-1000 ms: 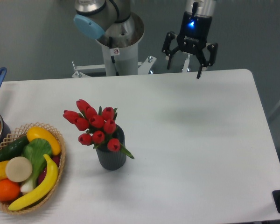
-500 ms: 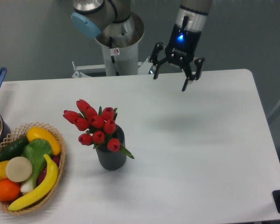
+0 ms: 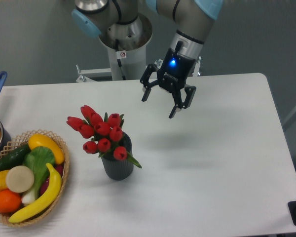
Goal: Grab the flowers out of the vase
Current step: 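Lower the open gripper toward the red tulip stems above the vase, then close the gripper around the tulip stems just below the blooms, then lift the gripped tulips straight up out of the grey vase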
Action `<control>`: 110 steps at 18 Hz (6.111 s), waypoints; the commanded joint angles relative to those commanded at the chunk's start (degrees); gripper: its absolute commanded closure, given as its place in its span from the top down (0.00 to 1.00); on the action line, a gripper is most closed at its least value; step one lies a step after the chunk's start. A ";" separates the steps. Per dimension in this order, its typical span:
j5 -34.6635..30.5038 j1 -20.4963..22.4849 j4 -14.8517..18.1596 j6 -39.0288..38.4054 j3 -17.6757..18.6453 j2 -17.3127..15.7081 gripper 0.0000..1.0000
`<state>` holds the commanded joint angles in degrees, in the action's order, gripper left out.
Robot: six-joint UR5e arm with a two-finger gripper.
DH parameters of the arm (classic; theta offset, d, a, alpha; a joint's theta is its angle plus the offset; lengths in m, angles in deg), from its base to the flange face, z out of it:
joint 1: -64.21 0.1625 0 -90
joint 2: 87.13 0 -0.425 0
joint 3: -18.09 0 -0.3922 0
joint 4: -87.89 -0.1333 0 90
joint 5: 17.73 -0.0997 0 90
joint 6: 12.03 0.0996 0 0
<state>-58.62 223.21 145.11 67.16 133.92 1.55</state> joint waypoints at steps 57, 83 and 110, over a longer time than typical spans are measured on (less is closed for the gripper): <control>6.96 -11.69 -9.58 0.44 -3.25 12.92 1.00; 8.19 -11.43 -9.49 -0.78 -4.13 11.61 0.48; 11.01 -9.58 -9.49 -18.45 -9.13 2.64 0.48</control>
<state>-47.61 213.62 135.61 48.70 124.79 4.19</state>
